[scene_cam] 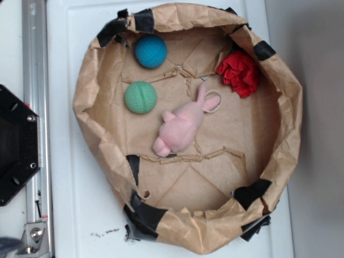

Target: Grab the blue ball.

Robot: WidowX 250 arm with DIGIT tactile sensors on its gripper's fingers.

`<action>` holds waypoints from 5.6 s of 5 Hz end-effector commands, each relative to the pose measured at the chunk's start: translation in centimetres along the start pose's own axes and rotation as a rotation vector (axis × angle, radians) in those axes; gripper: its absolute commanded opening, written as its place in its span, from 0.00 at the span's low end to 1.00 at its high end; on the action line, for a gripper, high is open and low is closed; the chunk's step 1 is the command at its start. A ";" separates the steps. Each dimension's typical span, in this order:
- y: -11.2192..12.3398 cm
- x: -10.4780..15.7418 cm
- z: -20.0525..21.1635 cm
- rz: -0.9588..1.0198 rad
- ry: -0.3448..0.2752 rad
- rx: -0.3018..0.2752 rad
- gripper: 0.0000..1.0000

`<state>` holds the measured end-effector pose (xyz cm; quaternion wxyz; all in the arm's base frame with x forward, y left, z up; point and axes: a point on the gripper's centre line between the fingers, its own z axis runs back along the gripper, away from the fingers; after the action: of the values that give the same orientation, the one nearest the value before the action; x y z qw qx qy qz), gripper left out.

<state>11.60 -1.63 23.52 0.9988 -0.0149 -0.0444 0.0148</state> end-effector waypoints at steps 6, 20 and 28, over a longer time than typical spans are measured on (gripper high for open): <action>7.8 13.8 -13.6 -0.481 0.135 0.239 1.00; 14.0 10.0 -22.2 -0.821 0.202 0.296 0.00; 4.2 14.6 -8.3 -0.081 0.031 0.096 0.00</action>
<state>26.15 2.33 14.69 0.9991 0.0305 0.0022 -0.0290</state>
